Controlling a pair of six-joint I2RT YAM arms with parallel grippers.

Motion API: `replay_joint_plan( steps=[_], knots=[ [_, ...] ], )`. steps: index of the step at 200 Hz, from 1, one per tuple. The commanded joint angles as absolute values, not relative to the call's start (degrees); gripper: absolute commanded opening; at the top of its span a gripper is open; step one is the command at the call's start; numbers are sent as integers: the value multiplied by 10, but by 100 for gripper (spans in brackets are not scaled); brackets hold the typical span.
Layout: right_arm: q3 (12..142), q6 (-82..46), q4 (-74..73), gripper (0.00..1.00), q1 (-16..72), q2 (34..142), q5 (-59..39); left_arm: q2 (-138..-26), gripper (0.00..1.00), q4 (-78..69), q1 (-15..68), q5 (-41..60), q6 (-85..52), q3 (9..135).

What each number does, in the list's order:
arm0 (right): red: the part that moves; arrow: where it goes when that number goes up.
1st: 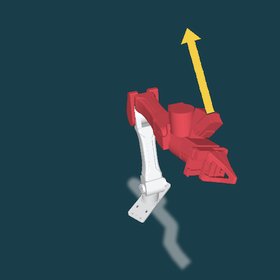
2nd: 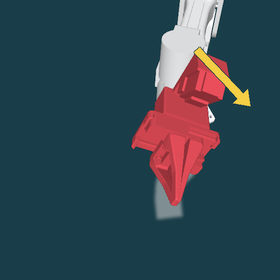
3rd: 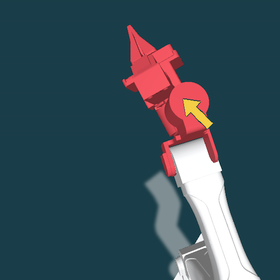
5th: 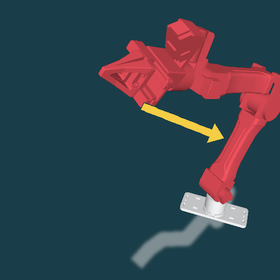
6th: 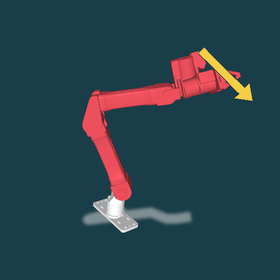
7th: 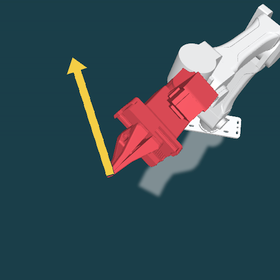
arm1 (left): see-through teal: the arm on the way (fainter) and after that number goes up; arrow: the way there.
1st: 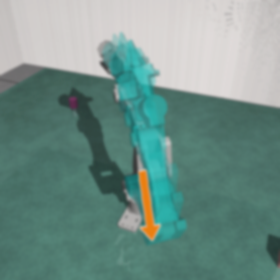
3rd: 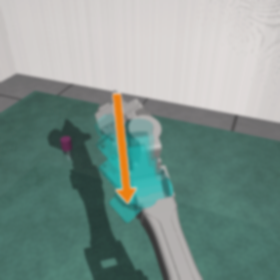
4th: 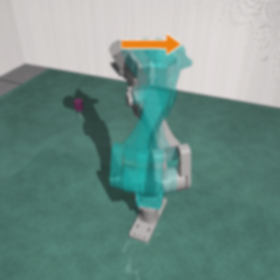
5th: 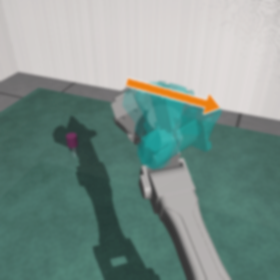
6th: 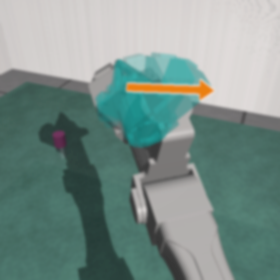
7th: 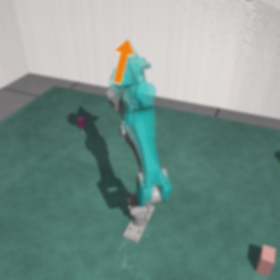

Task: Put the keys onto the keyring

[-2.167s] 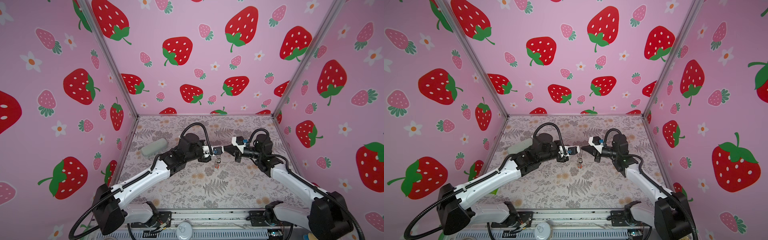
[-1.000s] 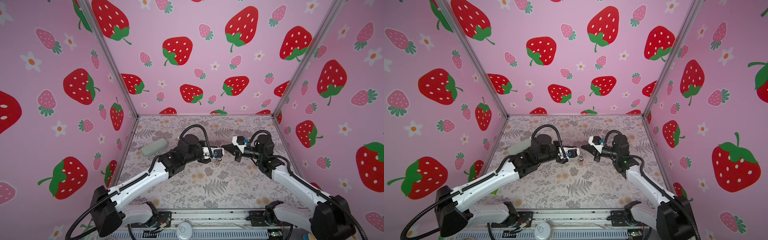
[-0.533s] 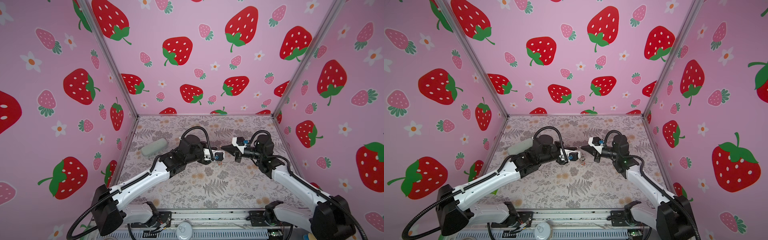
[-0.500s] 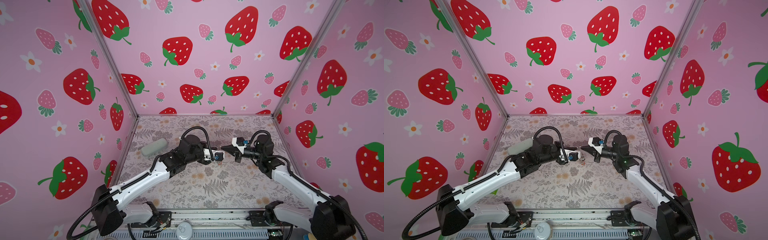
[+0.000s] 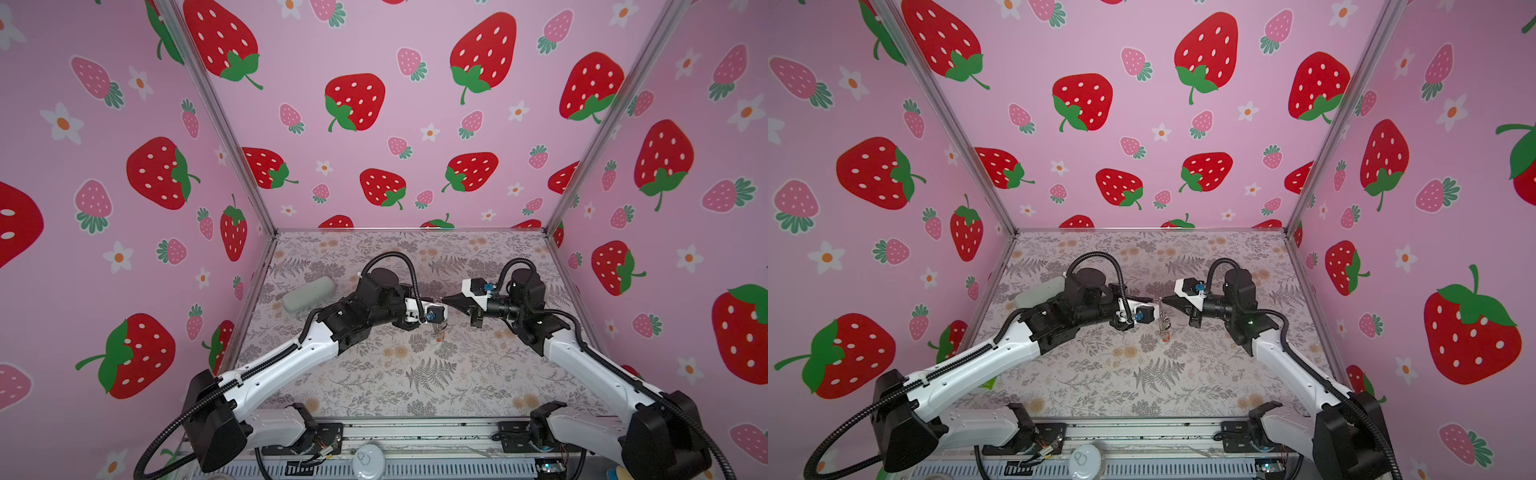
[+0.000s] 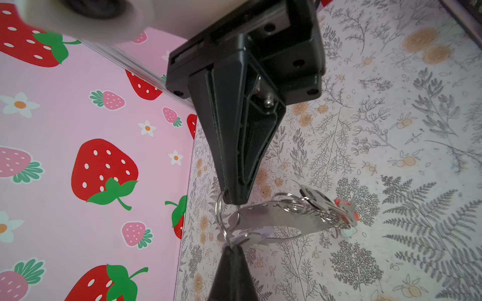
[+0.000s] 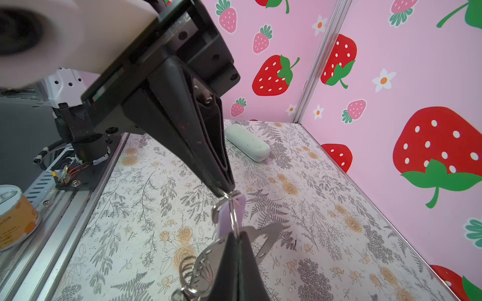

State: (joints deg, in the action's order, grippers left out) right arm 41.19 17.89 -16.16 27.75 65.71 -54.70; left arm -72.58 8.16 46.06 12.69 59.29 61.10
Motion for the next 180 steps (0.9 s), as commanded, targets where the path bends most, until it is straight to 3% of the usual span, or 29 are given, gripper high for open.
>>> replay_joint_plan(
  steps=[1,180],
  knots=[
    [432,191,-162,0,281,656,-569,-728,0,97,460,147,614,638],
    [437,205,-134,0,281,665,-578,-744,0,113,459,158,650,664]
  ],
)
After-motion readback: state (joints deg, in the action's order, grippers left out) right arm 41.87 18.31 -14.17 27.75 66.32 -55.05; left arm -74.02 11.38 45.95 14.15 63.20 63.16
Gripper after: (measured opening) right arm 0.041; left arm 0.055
